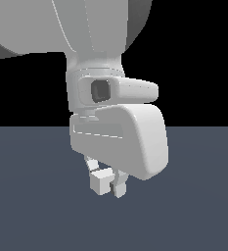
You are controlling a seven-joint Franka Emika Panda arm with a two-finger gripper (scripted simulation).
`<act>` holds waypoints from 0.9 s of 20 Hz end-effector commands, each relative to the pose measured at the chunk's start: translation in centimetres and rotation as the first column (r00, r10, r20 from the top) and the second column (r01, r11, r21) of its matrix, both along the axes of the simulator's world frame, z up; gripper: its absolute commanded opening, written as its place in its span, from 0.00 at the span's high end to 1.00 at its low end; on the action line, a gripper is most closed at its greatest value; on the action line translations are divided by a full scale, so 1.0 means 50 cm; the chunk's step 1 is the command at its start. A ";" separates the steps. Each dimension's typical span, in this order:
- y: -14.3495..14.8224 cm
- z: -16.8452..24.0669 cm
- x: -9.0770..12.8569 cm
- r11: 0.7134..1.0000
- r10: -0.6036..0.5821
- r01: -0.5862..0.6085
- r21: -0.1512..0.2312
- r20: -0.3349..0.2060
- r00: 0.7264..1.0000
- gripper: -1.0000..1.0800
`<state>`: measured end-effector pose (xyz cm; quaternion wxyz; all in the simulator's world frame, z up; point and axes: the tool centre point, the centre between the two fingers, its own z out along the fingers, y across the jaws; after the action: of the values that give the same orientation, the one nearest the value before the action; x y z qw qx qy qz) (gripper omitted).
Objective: Plug the charger into the wall socket.
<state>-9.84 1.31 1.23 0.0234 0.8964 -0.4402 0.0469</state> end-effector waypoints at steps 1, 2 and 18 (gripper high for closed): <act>0.000 -0.001 0.001 1.000 0.000 0.000 0.000 0.001 1.000 1.00; 0.000 -0.001 0.001 1.000 0.000 0.000 0.000 0.001 1.000 1.00; -0.007 0.011 0.008 0.999 0.046 -0.046 0.000 0.002 0.999 1.00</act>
<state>-9.56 1.10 1.59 0.0225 0.9034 -0.4255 0.0478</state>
